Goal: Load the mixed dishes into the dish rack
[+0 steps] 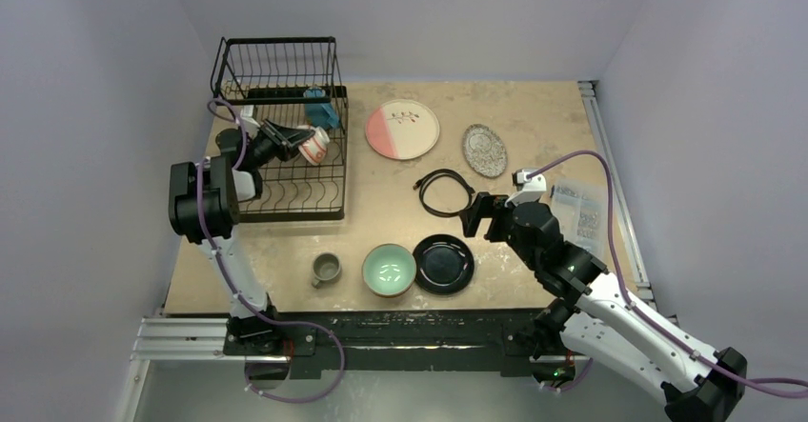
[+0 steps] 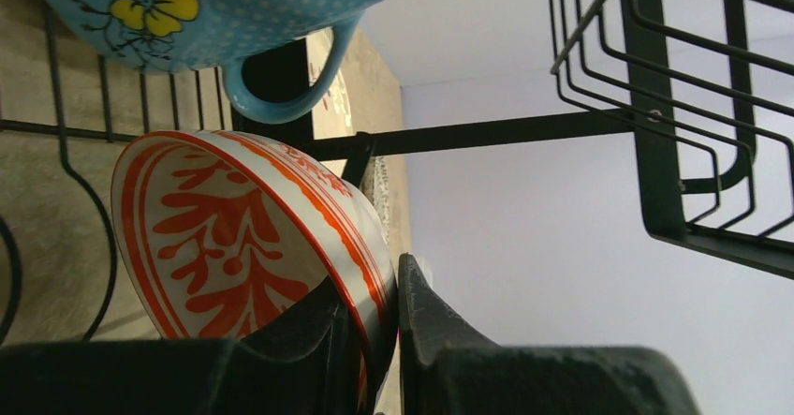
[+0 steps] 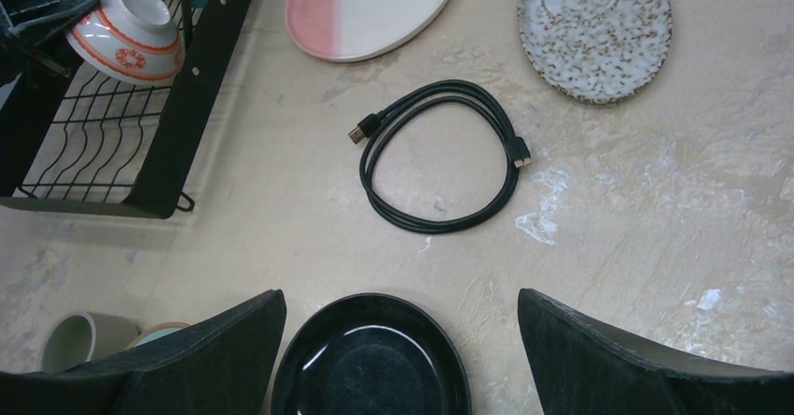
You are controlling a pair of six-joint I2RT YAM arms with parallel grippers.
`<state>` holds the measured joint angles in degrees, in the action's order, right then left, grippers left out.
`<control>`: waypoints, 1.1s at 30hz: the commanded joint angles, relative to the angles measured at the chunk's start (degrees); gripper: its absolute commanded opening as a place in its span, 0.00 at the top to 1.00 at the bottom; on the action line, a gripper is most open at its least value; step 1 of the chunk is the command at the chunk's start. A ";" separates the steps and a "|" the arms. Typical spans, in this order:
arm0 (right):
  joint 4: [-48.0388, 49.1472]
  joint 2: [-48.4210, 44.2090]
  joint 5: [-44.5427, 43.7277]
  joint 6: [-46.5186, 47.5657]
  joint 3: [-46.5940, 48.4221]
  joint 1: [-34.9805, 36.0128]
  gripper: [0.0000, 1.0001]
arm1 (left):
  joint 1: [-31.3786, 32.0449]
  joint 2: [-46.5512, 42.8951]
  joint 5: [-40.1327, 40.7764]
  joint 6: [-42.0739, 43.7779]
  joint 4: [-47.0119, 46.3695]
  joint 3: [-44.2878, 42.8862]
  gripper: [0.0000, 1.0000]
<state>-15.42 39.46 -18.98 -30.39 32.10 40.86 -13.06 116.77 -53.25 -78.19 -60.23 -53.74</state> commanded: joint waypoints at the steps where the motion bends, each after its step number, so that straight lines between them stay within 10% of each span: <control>1: 2.14 -0.44 -1.05 0.73 -0.19 0.10 0.05 | -0.45 -2.78 -0.52 6.15 3.87 -1.61 1.00; 13: 2.46 -0.88 -0.86 0.68 -0.53 0.07 0.05 | -0.83 -0.76 -2.83 8.41 11.48 -5.12 1.00; 20: 2.84 -0.41 -1.13 0.69 -0.76 0.08 0.05 | -0.91 -5.67 0.08 20.28 28.79 -6.87 0.74; 33: 2.91 -0.02 -0.97 0.79 -0.69 0.10 0.05 | -1.00 -13.42 6.94 30.14 46.29 -6.29 0.55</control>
<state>-14.98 39.35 -18.98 -30.37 31.46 40.86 -13.72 107.11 -48.95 -51.37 -18.85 -59.29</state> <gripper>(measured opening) 0.957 0.394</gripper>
